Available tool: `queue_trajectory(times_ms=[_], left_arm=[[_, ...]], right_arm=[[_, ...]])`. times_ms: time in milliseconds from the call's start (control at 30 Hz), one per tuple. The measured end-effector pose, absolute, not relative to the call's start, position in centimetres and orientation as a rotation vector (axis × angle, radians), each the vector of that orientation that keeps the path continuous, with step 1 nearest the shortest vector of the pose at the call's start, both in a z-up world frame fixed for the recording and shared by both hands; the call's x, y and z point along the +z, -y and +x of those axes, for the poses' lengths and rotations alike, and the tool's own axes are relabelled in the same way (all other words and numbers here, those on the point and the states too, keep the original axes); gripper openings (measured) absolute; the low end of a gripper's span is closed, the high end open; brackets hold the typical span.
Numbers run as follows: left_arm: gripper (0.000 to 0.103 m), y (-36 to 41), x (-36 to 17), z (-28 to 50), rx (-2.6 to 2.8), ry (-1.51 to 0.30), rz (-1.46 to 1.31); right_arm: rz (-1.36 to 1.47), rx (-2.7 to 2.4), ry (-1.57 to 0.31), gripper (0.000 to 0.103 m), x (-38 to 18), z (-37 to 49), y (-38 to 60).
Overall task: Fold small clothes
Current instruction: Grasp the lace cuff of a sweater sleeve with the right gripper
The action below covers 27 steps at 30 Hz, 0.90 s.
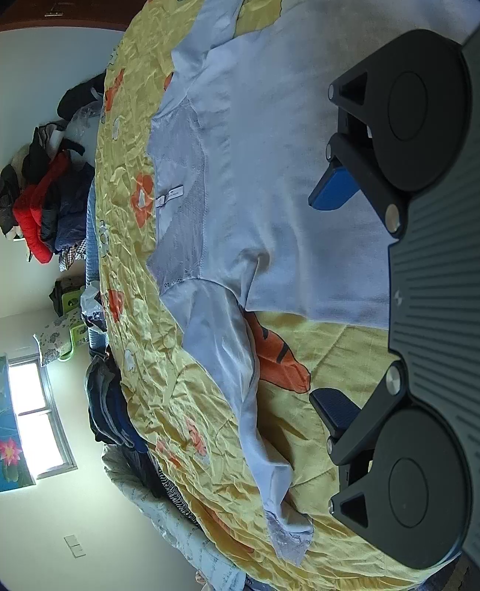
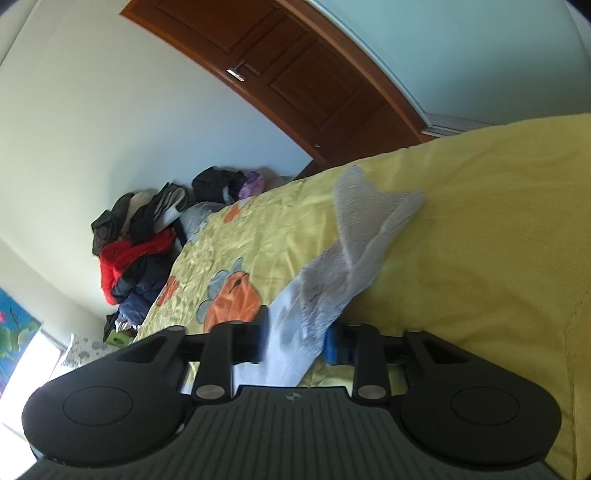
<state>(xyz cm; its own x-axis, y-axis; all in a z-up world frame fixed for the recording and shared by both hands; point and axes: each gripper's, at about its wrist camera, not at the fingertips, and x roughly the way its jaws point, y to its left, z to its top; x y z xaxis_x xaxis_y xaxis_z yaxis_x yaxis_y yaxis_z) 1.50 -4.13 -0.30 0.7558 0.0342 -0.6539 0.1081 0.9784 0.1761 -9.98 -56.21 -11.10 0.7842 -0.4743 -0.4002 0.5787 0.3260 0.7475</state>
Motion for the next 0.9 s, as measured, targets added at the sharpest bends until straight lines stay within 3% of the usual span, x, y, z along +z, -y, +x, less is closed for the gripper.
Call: queue_trajectory(times_ms=[100, 200, 900], left_arm=[[0.103, 3.9, -0.5, 1.7, -0.028, -0.716, 0.216], [0.103, 3.7, -0.6, 1.8, -0.022, -0.720, 0.216], [0.103, 2.5, -1.3, 2.5, 0.012, -0.729, 0.214]], right_arm=[[1.057, -0.703, -0.116, 0.016, -11.3, -9.9, 56.8], [1.027, -0.686, -0.138, 0.013, -10.8, -9.2, 56.7], [0.791, -0.159, -0.249, 0.012, -2.7, 2.7, 43.3]])
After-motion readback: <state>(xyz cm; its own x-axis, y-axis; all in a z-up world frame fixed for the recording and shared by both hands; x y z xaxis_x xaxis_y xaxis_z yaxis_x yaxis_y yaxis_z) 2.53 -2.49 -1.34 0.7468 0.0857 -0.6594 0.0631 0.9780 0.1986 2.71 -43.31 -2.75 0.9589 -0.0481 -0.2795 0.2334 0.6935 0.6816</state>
